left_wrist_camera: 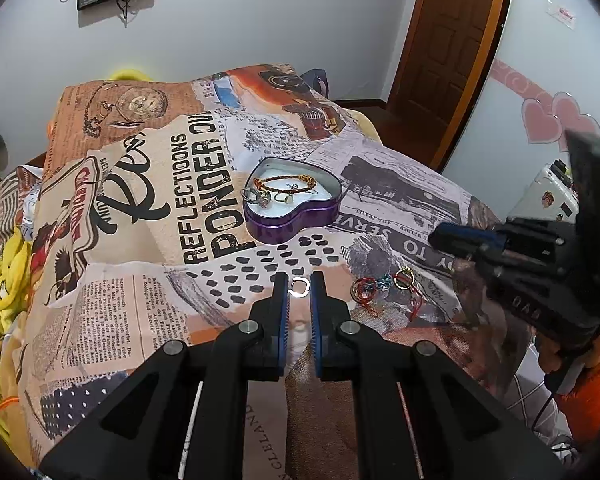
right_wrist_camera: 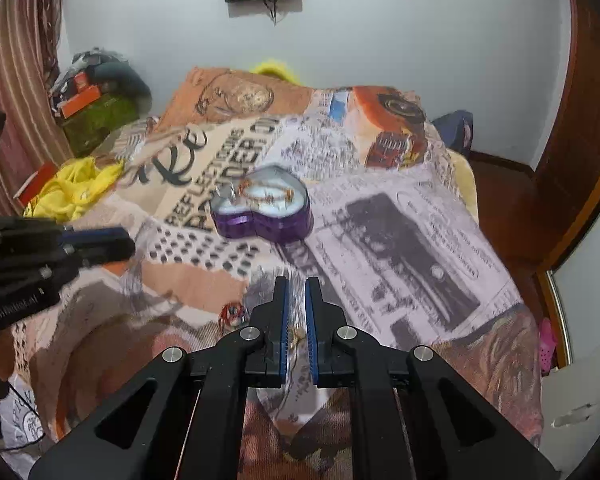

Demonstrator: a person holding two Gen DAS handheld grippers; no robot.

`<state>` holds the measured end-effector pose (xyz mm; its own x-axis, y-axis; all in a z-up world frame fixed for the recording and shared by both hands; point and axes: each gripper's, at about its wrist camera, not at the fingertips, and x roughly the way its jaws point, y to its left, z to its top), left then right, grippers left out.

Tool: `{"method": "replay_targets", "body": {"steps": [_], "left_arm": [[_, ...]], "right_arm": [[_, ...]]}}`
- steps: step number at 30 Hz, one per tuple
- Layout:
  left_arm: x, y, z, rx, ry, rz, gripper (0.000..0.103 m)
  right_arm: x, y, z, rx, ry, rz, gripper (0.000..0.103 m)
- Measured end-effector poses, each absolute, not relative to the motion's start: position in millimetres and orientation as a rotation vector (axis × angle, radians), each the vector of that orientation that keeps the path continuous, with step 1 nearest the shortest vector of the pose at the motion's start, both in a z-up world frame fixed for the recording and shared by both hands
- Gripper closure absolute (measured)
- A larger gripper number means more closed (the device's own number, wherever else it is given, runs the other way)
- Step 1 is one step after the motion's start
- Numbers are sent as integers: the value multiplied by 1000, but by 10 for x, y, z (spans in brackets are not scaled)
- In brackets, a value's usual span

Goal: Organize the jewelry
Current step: 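Grasp a small silver ring with the right tool while the left tool lifts the charm, then carry the silver charm and silver ring over the heart tin with both tools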

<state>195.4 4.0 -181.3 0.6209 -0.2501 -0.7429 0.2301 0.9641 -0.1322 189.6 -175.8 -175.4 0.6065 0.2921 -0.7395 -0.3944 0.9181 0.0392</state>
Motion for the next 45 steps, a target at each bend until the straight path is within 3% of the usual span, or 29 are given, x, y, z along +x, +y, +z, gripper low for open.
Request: {"method": "replay_targets", "body": {"steps": [9,24,26,31,45], "left_arm": [[1964,23,-1877,-29,871,-284,94],[1979,28,-1909,-31,879,-283,94],[1980,31,-1908,-30,879,-282,94],[1993,28,-1897,-30,877,-282,94],[2228,-17,-1651,-25,812,-284,94]], "right_arm": [[1983,-1896,-2143,-92,992,390,90],[2022,-1742,-2196,-136,963,411,89],[2016,-1737,-2199,-144,952,408,95],[2016,-1760,-2172,-140,935,397,95],[2126,-1858,-1697,-107,799,358,96]]}}
